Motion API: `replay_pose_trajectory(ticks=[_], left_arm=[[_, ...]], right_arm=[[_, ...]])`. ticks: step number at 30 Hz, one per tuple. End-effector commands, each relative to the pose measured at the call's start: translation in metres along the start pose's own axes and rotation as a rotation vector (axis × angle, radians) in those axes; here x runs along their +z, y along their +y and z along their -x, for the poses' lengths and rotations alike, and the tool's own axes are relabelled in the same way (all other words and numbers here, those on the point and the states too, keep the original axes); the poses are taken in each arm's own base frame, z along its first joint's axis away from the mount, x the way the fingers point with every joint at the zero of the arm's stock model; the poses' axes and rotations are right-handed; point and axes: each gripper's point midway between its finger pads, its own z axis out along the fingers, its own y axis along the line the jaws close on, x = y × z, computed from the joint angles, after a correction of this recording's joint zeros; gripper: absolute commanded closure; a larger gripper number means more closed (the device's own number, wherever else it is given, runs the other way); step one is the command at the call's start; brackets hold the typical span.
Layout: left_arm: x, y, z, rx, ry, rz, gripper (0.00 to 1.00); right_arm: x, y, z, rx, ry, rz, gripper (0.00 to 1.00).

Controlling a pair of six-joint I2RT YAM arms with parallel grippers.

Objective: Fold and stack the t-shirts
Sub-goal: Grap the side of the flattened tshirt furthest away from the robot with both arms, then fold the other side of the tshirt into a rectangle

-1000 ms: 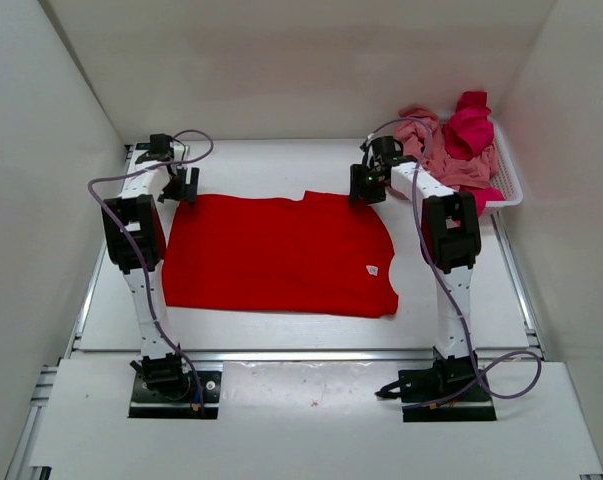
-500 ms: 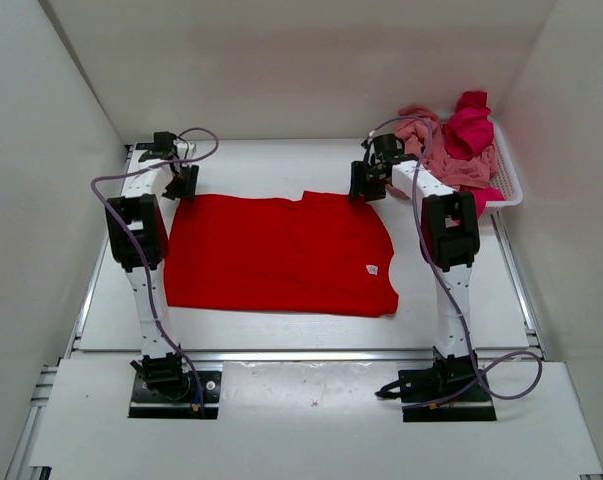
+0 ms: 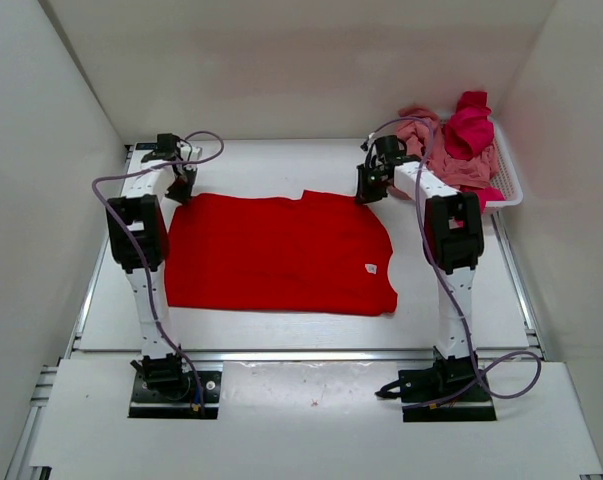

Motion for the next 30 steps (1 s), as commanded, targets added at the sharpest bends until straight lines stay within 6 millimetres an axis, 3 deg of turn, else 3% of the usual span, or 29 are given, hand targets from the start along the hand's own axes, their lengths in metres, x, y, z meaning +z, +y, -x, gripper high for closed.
replay_pose_trajectory(ticks=[1, 2, 3, 4, 5, 6, 7, 9, 10, 12, 14, 18, 24, 30], left_arm=[[-0.066, 0.009, 0.019, 0.022, -0.090, -0.005, 1.00], [-0.078, 0.009, 0.009, 0.042, -0.085, -0.017, 1.00], [-0.098, 0.011, 0.014, 0.079, -0.120, -0.008, 1.00], [-0.108, 0.010, -0.002, 0.092, -0.102, -0.004, 1.00], [-0.102, 0.002, -0.022, 0.143, -0.061, -0.017, 1.00], [-0.109, -0.010, -0.039, 0.211, -0.041, -0.027, 1.00], [-0.121, -0.011, -0.038, 0.241, -0.068, 0.003, 1.00], [-0.120, -0.028, -0.069, 0.331, -0.019, 0.000, 1.00], [-0.128, -0.030, -0.068, 0.345, -0.045, 0.014, 1.00], [-0.126, -0.032, -0.087, 0.324, -0.020, 0.009, 1.00], [-0.129, -0.026, -0.094, 0.287, -0.012, 0.015, 1.00], [-0.139, -0.006, -0.110, 0.219, -0.009, 0.058, 1.00], [-0.136, -0.017, -0.134, 0.301, 0.028, 0.086, 1.00], [-0.141, -0.016, -0.139, 0.354, 0.024, 0.112, 1.00]], right_arm=[[-0.069, 0.042, 0.017, -0.130, -0.095, 0.079, 1.00], [-0.085, 0.044, 0.008, -0.154, -0.096, 0.087, 1.00], [-0.103, 0.052, 0.007, -0.177, -0.120, 0.091, 1.00], [-0.101, 0.050, -0.016, -0.206, -0.071, 0.096, 1.00], [-0.110, 0.052, -0.036, -0.239, -0.043, 0.097, 1.00], [-0.120, 0.058, -0.043, -0.271, -0.047, 0.104, 1.00], [-0.116, 0.055, -0.067, -0.298, 0.002, 0.098, 1.00], [-0.123, 0.054, -0.106, -0.338, 0.057, 0.088, 1.00], [-0.123, 0.054, -0.115, -0.350, 0.069, 0.077, 1.00], [-0.124, 0.050, -0.145, -0.387, 0.110, 0.063, 1.00], [-0.125, 0.044, -0.159, -0.390, 0.127, 0.047, 1.00], [-0.130, 0.038, -0.174, -0.406, 0.141, 0.024, 1.00], [-0.127, 0.053, -0.199, -0.461, 0.161, 0.046, 1.00], [-0.140, 0.034, -0.173, -0.446, 0.088, -0.037, 1.00]])
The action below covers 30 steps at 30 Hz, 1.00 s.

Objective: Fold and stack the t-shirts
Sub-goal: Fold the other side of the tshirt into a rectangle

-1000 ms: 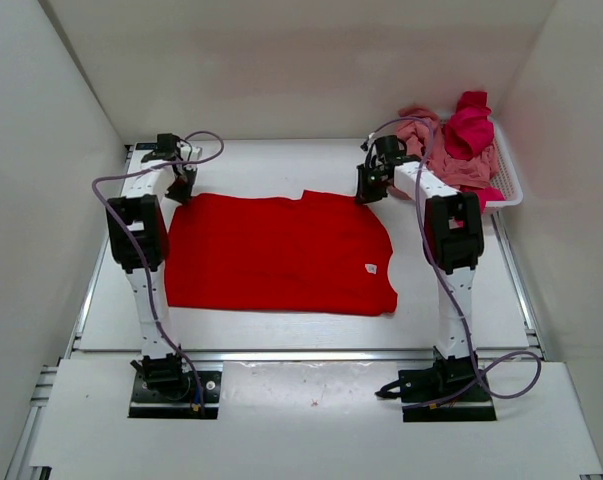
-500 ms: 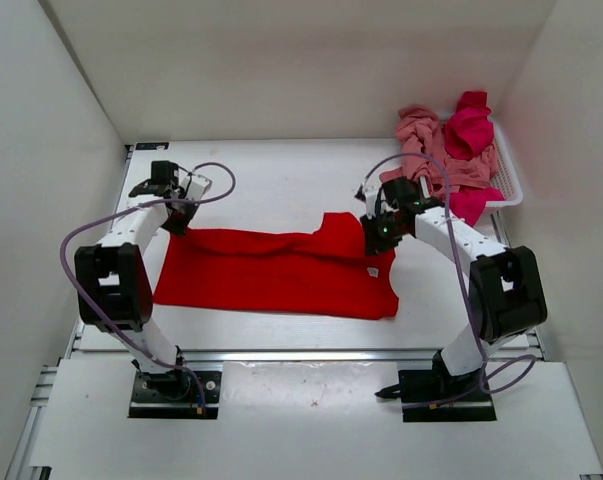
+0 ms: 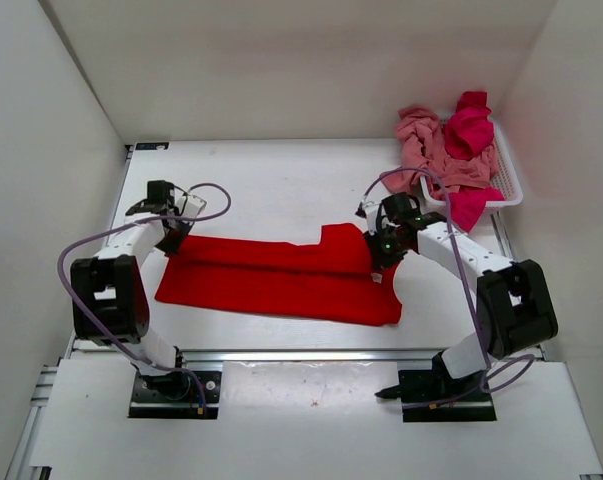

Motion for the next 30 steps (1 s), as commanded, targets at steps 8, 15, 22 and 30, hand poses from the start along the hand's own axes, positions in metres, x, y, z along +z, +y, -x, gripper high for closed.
replay_pose_trajectory(ticks=[8, 15, 22, 30], left_arm=[[-0.020, 0.009, 0.036, 0.117, -0.108, 0.135, 1.00], [-0.022, 0.058, 0.122, -0.017, -0.238, 0.236, 1.00], [-0.023, 0.095, 0.165, -0.120, -0.300, 0.308, 1.00], [-0.010, 0.055, 0.122, -0.025, -0.251, 0.211, 1.00]], right_arm=[[-0.013, -0.005, 0.047, -0.041, -0.142, -0.054, 1.00], [-0.022, -0.078, 0.113, 0.110, -0.250, -0.201, 1.00], [-0.029, -0.100, 0.150, 0.087, -0.294, -0.296, 1.00], [-0.018, -0.056, 0.103, 0.029, -0.213, -0.198, 1.00]])
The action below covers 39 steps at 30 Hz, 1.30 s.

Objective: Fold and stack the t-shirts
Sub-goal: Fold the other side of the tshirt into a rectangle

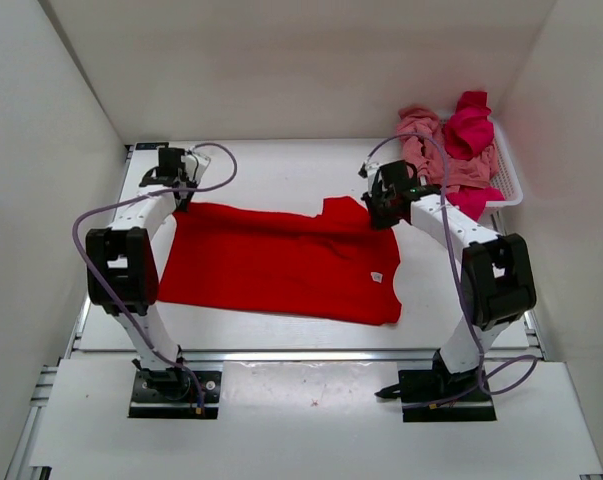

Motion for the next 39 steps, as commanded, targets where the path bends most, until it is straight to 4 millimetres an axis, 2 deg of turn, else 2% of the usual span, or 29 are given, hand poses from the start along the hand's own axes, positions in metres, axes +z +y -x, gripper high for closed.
replay_pose_trajectory(ticks=[1, 3, 4, 5, 6, 9, 12, 14, 16, 21, 23, 24, 26, 27, 28, 30, 31, 32, 34, 35, 36, 37, 39], left_arm=[[-0.021, -0.014, -0.016, 0.057, -0.005, -0.034, 1.00], [-0.027, -0.024, -0.029, 0.093, 0.003, -0.049, 1.00], [-0.026, -0.031, -0.040, 0.111, 0.027, -0.063, 1.00], [-0.030, -0.031, -0.042, 0.110, 0.020, -0.061, 1.00], [-0.032, -0.035, -0.054, 0.113, 0.038, -0.070, 1.00], [-0.037, -0.035, -0.069, 0.101, 0.052, -0.076, 1.00], [-0.043, -0.036, -0.085, 0.118, 0.072, -0.079, 1.00], [-0.047, -0.041, -0.098, 0.139, 0.093, -0.082, 1.00], [-0.048, -0.041, -0.095, 0.152, 0.074, -0.066, 1.00], [-0.043, -0.046, -0.110, 0.174, 0.120, -0.088, 1.00], [-0.042, -0.048, -0.117, 0.190, 0.139, -0.092, 1.00], [-0.043, -0.055, -0.119, 0.205, 0.135, -0.108, 1.00], [-0.043, -0.059, -0.126, 0.234, 0.154, -0.103, 0.97], [-0.043, -0.062, -0.129, 0.250, 0.161, -0.108, 0.95], [-0.044, -0.061, -0.130, 0.246, 0.163, -0.108, 0.90], [-0.045, -0.063, -0.135, 0.243, 0.172, -0.114, 0.75], [-0.047, -0.060, -0.137, 0.230, 0.179, -0.108, 0.61], [-0.047, -0.057, -0.135, 0.213, 0.171, -0.098, 0.50], [-0.051, -0.048, -0.133, 0.189, 0.166, -0.091, 0.46], [-0.054, -0.040, -0.134, 0.158, 0.161, -0.093, 0.46], [-0.059, -0.033, -0.125, 0.135, 0.123, -0.099, 0.45], [-0.066, -0.028, -0.124, 0.126, 0.114, -0.107, 0.46], [-0.079, -0.017, -0.102, 0.108, 0.048, -0.124, 0.46]], right_arm=[[-0.019, 0.019, -0.005, -0.051, -0.027, 0.035, 1.00], [-0.018, 0.028, -0.023, -0.070, 0.007, 0.048, 1.00], [-0.022, 0.027, -0.025, -0.078, 0.003, 0.042, 1.00], [-0.019, 0.029, -0.034, -0.078, 0.025, 0.049, 1.00], [-0.024, 0.028, -0.037, -0.075, 0.019, 0.041, 1.00], [-0.031, 0.021, -0.049, -0.056, 0.035, 0.032, 1.00], [-0.032, 0.031, -0.064, -0.088, 0.067, 0.064, 1.00], [-0.033, 0.042, -0.066, -0.100, 0.065, 0.098, 1.00], [-0.032, 0.045, -0.070, -0.121, 0.070, 0.102, 1.00], [-0.036, 0.036, -0.077, -0.127, 0.087, 0.100, 1.00], [-0.037, 0.043, -0.086, -0.150, 0.102, 0.133, 1.00], [-0.038, 0.053, -0.091, -0.173, 0.110, 0.159, 0.95], [-0.036, 0.063, -0.100, -0.194, 0.129, 0.185, 0.77], [-0.038, 0.065, -0.101, -0.196, 0.127, 0.197, 0.72], [-0.038, 0.066, -0.104, -0.191, 0.133, 0.205, 0.69], [-0.040, 0.066, -0.108, -0.181, 0.145, 0.230, 0.56], [-0.041, 0.064, -0.105, -0.163, 0.139, 0.237, 0.52], [-0.045, 0.060, -0.106, -0.127, 0.140, 0.252, 0.51], [-0.050, 0.053, -0.089, -0.073, 0.094, 0.274, 0.47], [-0.055, 0.047, -0.073, -0.029, 0.052, 0.279, 0.47], [-0.060, 0.042, -0.058, -0.001, 0.018, 0.270, 0.47], [-0.061, 0.035, -0.051, 0.029, 0.004, 0.273, 0.46], [-0.066, 0.027, -0.027, 0.060, -0.042, 0.246, 0.49]])
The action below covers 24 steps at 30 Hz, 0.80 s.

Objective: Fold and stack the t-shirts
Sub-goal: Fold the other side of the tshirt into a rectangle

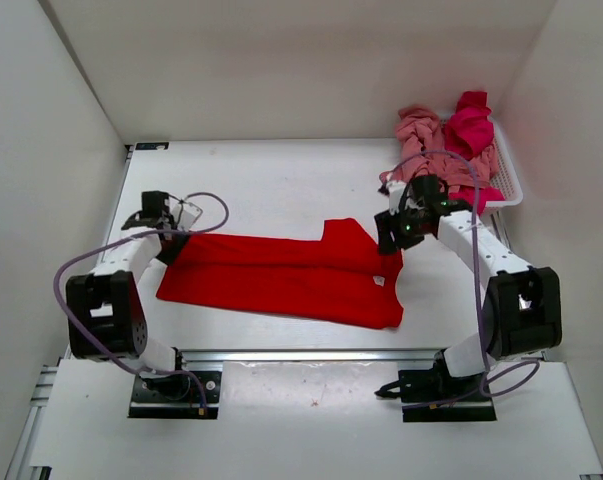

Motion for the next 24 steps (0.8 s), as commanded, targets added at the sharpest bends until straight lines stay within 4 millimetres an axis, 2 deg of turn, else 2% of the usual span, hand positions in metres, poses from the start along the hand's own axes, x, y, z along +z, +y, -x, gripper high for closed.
replay_pose_trajectory(ticks=[1, 3, 4, 5, 6, 8, 9, 11, 13, 15, 18, 20, 21, 24], left_arm=[[-0.048, 0.024, 0.043, -0.022, -0.183, -0.004, 0.46], [-0.058, 0.021, 0.058, 0.001, -0.215, 0.002, 0.45], [-0.059, 0.018, 0.065, 0.008, -0.223, 0.003, 0.44], [-0.056, 0.017, 0.063, 0.006, -0.207, 0.006, 0.45], [-0.054, 0.004, 0.070, 0.027, -0.213, -0.023, 0.45], [-0.046, 0.001, 0.066, 0.003, -0.183, -0.043, 0.45], [-0.042, 0.002, 0.060, -0.009, -0.160, -0.041, 0.45], [-0.031, -0.002, 0.048, -0.037, -0.105, -0.055, 0.45], [-0.022, 0.012, 0.034, -0.112, -0.067, -0.031, 0.45], [-0.015, 0.010, 0.026, -0.147, -0.035, -0.042, 0.45], [-0.015, 0.012, 0.028, -0.172, -0.037, -0.042, 0.44], [-0.018, 0.011, 0.026, -0.170, -0.038, -0.040, 0.44], [-0.017, 0.011, 0.025, -0.169, -0.032, -0.043, 0.44], [-0.015, 0.014, 0.020, -0.173, -0.018, -0.034, 0.45]], right_arm=[[-0.017, -0.003, 0.057, 0.010, -0.148, -0.002, 0.49], [-0.011, -0.007, 0.077, 0.030, -0.168, -0.031, 0.50], [0.000, -0.011, 0.082, 0.033, -0.158, -0.044, 0.50], [0.003, -0.008, 0.094, 0.034, -0.173, -0.033, 0.50], [0.014, -0.008, 0.102, 0.058, -0.166, -0.007, 0.50], [0.038, -0.010, 0.106, 0.090, -0.132, 0.023, 0.45], [0.042, -0.012, 0.110, 0.108, -0.136, 0.019, 0.43], [0.063, -0.018, 0.107, 0.105, -0.104, 0.013, 0.41], [0.075, -0.028, 0.110, 0.142, -0.091, -0.006, 0.40], [0.083, -0.041, 0.114, 0.152, -0.082, -0.047, 0.40], [0.101, -0.057, 0.110, 0.157, -0.053, -0.103, 0.40], [0.106, -0.054, 0.109, 0.154, -0.043, -0.097, 0.47], [0.110, -0.051, 0.103, 0.154, -0.025, -0.087, 0.52], [0.113, -0.039, 0.100, 0.178, -0.023, -0.059, 0.88]])
